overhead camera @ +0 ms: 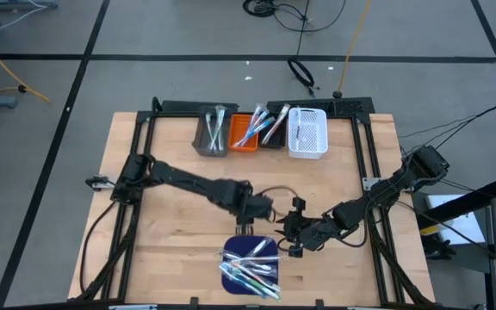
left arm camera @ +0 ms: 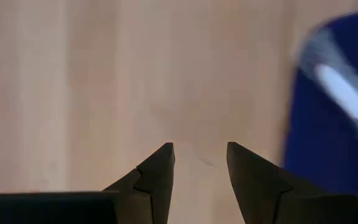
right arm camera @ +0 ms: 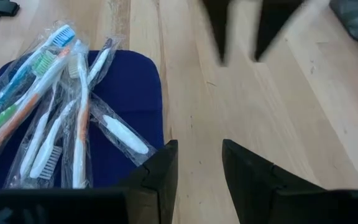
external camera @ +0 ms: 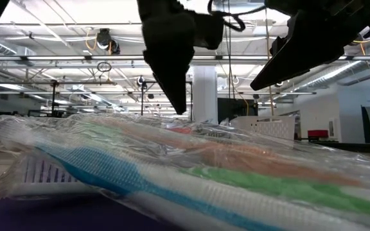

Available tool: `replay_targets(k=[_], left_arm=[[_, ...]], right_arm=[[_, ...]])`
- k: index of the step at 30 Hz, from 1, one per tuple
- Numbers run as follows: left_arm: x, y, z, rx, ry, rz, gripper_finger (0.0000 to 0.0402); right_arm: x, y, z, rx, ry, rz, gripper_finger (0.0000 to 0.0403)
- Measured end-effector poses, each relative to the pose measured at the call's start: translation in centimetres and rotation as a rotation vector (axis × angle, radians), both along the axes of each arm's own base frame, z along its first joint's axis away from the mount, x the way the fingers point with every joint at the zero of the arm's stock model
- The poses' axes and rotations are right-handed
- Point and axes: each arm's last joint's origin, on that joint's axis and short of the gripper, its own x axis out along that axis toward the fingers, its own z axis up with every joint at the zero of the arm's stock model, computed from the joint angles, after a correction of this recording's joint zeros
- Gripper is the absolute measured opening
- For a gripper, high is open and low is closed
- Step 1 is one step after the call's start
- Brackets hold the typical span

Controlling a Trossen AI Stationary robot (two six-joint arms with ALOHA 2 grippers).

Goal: Pick & Place Toothbrushes
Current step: Put the orange toothbrush into the black bin

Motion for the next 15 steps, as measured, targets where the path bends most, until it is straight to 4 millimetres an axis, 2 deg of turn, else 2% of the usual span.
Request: replay_targets(k=[6, 12, 15], left_arm=[[-1.4, -3.4, -1.1, 0.049, 0.012, 0.020, 0.0147], [-3.3, -7.1, -2.2, -0.016, -0.022, -0.018, 0.0147], [-4.4, -8.9, -2.0, -0.025, -0.047, -0.046, 0.0147]], right_arm=[[0.0, 0.0, 0.0, -0.003, 0.001, 0.002, 0.0116], [0.0, 0.0, 0.0, -0.006, 0.001, 0.005, 0.0116], [0.0, 0.0, 0.0, -0.006, 0.000, 0.004, 0.0116]])
